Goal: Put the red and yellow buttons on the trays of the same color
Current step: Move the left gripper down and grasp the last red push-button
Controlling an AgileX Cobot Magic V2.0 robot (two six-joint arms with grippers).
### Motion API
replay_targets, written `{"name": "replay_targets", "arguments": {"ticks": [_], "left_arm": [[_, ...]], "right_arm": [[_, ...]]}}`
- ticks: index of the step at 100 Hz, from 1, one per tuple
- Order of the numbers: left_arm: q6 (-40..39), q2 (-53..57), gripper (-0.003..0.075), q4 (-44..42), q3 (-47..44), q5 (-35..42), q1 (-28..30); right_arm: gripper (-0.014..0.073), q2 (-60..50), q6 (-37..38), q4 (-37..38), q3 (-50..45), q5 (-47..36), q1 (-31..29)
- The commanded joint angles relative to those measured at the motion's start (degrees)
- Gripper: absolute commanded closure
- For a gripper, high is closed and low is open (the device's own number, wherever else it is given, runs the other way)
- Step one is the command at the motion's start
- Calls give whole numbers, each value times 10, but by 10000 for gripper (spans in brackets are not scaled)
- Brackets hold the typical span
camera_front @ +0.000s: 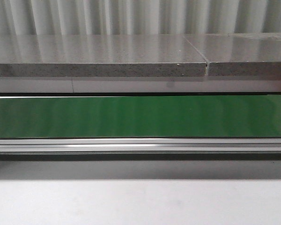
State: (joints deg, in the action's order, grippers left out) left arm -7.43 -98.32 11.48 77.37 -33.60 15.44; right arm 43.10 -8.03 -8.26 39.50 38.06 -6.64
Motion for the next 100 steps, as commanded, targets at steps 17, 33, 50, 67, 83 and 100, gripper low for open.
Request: {"name": "replay_targets", "arguments": {"ticks": [17, 33, 50, 67, 83, 100], "left_arm": [[74, 102, 740, 11, 4, -76, -3], [127, 138, 740, 64, -43, -74, -3], [218, 154, 740, 153, -98, -77, -3], [265, 154, 740, 208, -142, -70, -3], [265, 154, 740, 208, -165, -51, -3], [271, 152, 739, 208, -170, -52, -3]], "right_arm": [[662, -2, -5, 3, 14, -31, 1], [662, -2, -5, 3, 14, -31, 1], [662, -2, -5, 3, 14, -31, 1], [662, -2, -5, 3, 14, -31, 1], [662, -2, -5, 3, 14, -31, 1], [662, -2, -5, 3, 14, -31, 1]]}}
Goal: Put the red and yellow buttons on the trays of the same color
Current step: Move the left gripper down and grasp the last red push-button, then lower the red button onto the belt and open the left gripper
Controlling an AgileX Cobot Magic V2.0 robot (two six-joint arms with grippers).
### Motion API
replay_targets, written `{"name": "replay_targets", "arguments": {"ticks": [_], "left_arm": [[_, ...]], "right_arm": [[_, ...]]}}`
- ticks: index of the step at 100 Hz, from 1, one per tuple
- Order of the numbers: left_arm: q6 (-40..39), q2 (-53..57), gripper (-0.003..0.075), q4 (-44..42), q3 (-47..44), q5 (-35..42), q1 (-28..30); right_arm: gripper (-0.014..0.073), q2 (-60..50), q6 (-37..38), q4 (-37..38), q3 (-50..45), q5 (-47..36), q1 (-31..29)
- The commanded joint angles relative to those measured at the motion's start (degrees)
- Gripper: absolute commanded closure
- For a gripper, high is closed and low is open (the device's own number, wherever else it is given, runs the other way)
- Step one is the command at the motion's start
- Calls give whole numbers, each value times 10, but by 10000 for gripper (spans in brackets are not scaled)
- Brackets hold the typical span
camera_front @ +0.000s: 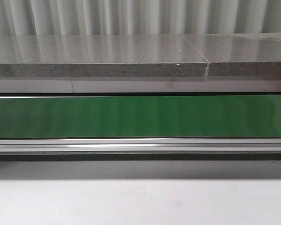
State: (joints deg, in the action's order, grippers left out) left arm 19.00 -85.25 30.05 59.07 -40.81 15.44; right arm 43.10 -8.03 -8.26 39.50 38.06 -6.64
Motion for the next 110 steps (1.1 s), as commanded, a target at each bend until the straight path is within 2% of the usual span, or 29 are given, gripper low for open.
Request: {"name": "replay_targets", "arguments": {"ticks": [1, 17, 24, 69, 92, 102, 110], "left_arm": [[8, 21, 739, 23, 13, 19, -3], [15, 21, 734, 23, 13, 14, -3], [15, 21, 704, 23, 13, 14, -3], [15, 20, 361, 23, 1, 14, -3], [16, 20, 146, 23, -18, 11, -3], [23, 21, 97, 32, -15, 6, -3], [52, 21, 95, 64, -5, -10, -3]], "right_arm": [[662, -2, -5, 3, 14, -31, 1], [662, -2, -5, 3, 14, -31, 1], [662, -2, -5, 3, 14, -31, 1], [662, -2, -5, 3, 14, -31, 1], [662, -2, -5, 3, 14, -30, 1], [662, -2, -5, 3, 14, -30, 1], [662, -2, -5, 3, 14, -30, 1]]}}
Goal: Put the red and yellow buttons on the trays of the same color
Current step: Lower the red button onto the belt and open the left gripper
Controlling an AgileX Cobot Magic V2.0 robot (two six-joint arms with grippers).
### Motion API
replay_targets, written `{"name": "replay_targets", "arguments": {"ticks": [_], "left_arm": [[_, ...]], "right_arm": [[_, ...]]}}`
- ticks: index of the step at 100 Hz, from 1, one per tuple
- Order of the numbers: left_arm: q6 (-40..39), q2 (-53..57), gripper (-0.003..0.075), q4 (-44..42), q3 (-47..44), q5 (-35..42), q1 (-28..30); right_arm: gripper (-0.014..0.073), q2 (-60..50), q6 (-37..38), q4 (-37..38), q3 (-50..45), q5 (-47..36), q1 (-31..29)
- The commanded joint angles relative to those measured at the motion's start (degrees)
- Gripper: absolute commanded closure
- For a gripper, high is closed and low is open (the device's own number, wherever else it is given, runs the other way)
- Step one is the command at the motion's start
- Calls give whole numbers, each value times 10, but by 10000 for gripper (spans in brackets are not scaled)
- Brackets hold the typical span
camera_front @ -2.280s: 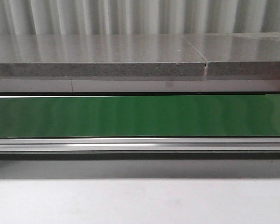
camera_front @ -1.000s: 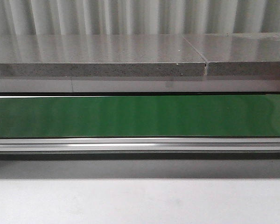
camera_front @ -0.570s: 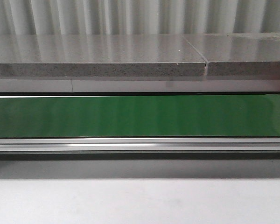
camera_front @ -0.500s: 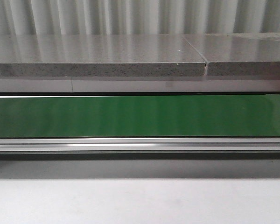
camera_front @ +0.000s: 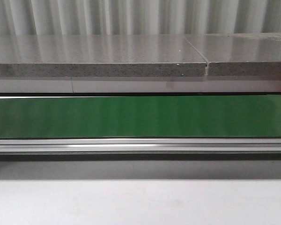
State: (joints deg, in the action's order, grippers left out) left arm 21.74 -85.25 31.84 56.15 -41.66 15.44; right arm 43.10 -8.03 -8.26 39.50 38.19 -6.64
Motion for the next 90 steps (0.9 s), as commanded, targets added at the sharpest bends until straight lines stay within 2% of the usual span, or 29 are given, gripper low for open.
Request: {"name": "replay_targets", "arguments": {"ticks": [1, 14, 36, 51, 76, 90], "left_arm": [[30, 21, 95, 53, 24, -6, -3], [73, 21, 95, 102, 47, -43, -7], [79, 22, 95, 98, 97, -56, -45], [77, 22, 96, 97, 121, -44, -49], [73, 30, 101, 96, 127, 1, -10], [65, 30, 101, 65, 127, 30, 23]], "right_arm": [[662, -2, -5, 3, 14, -31, 1], [662, -2, -5, 3, 14, -30, 1], [662, -2, -5, 3, 14, -30, 1], [662, -2, -5, 3, 14, -30, 1], [662, -2, -5, 3, 14, -30, 1], [662, -2, -5, 3, 14, -30, 1]]}}
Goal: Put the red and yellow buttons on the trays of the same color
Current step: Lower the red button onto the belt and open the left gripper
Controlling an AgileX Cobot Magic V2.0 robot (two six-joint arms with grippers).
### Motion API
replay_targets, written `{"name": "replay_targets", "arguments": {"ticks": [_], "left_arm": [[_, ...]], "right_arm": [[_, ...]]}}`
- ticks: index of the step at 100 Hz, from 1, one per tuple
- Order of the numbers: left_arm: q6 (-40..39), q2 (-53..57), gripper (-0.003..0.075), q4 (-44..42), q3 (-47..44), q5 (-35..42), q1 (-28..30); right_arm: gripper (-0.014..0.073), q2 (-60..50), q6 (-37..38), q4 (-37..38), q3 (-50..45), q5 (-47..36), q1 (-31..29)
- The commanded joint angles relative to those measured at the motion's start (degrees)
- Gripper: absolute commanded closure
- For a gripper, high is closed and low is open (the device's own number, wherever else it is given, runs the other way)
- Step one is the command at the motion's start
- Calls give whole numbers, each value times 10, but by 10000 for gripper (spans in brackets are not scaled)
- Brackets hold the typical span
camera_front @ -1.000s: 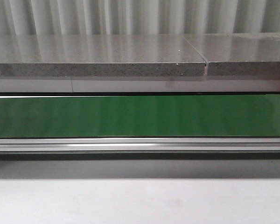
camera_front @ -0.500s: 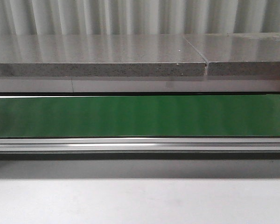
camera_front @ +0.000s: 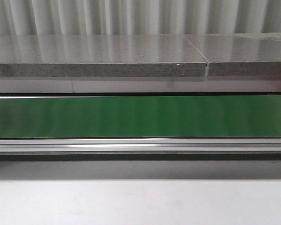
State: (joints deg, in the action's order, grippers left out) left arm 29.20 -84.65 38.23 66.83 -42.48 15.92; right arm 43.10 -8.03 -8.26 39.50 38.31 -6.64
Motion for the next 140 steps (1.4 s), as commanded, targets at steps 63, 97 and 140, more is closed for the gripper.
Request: {"name": "replay_targets", "arguments": {"ticks": [63, 97, 140], "left_arm": [[-154, -115, 101, -167, 20, 155, 51], [-163, -196, 101, -169, 68, 166, 77], [-168, -299, 101, -176, 192, 163, 80]], "right_arm": [[662, -2, -5, 3, 14, -30, 1], [662, -2, -5, 3, 14, -28, 1], [662, -2, -5, 3, 14, -28, 1]]}}
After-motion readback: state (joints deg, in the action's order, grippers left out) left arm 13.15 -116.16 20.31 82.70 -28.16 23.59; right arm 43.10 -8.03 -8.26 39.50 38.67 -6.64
